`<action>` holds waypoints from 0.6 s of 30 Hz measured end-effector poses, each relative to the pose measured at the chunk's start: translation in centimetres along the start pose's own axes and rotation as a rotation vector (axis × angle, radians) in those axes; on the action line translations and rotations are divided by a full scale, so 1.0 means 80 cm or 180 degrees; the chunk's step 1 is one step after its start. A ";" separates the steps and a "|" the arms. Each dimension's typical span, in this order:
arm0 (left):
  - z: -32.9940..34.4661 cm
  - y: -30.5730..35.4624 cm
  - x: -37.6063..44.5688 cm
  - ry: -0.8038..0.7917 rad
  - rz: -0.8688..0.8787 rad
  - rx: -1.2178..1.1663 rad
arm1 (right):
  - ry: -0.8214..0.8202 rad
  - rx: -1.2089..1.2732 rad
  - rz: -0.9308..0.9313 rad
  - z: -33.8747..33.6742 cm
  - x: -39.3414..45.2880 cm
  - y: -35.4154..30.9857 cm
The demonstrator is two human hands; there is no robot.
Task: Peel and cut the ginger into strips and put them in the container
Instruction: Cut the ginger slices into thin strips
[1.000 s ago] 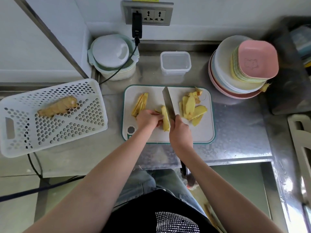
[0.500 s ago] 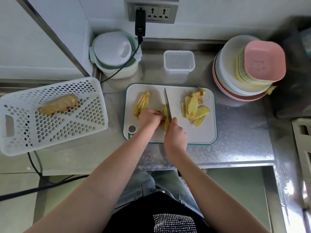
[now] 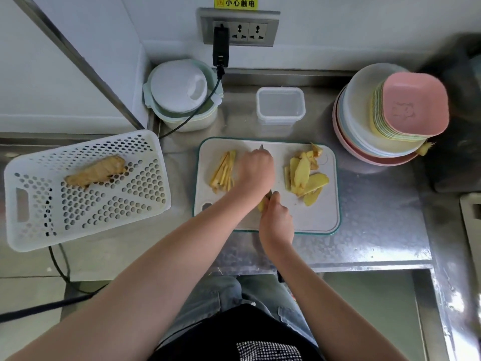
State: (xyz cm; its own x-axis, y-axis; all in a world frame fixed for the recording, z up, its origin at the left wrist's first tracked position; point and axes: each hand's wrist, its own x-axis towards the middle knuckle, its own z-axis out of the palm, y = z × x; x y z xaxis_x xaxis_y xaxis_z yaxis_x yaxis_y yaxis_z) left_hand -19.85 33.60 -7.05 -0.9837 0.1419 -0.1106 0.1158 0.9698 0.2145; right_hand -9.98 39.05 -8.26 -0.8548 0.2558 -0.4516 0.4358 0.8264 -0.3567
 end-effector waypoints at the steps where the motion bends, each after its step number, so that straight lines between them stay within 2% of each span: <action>1: 0.003 0.001 0.002 -0.0173 -0.0050 0.0101 | -0.0015 -0.0008 0.0013 0.000 0.001 -0.002; 4: 0.008 0.002 0.003 -0.0474 -0.0344 0.0094 | -0.0047 -0.0113 -0.0015 0.000 0.002 -0.007; 8: 0.009 0.007 0.010 -0.0559 -0.0597 0.0096 | -0.0054 0.0009 0.0027 -0.004 0.005 -0.009; 11: 0.006 0.009 0.012 -0.0596 -0.0621 -0.0100 | -0.0007 0.0172 0.0060 -0.006 0.007 -0.006; 13: 0.012 0.005 0.012 -0.0422 -0.0477 -0.0284 | -0.0004 0.0215 -0.0003 -0.007 0.010 -0.003; 16: 0.011 -0.019 -0.001 -0.0310 -0.0221 -0.0889 | -0.0076 0.0453 -0.0113 -0.017 0.018 0.012; 18: 0.020 -0.036 -0.019 -0.0248 -0.0586 -0.1702 | -0.0119 0.0550 -0.0142 -0.026 0.023 0.023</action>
State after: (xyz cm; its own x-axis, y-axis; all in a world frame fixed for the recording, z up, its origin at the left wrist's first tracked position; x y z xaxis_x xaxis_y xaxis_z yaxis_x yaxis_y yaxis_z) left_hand -18.46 30.95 -9.06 -0.9656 0.0139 -0.2596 -0.1623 0.7477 0.6439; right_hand -11.38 42.08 -8.02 -0.8646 0.1994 -0.4612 0.4425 0.7371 -0.5108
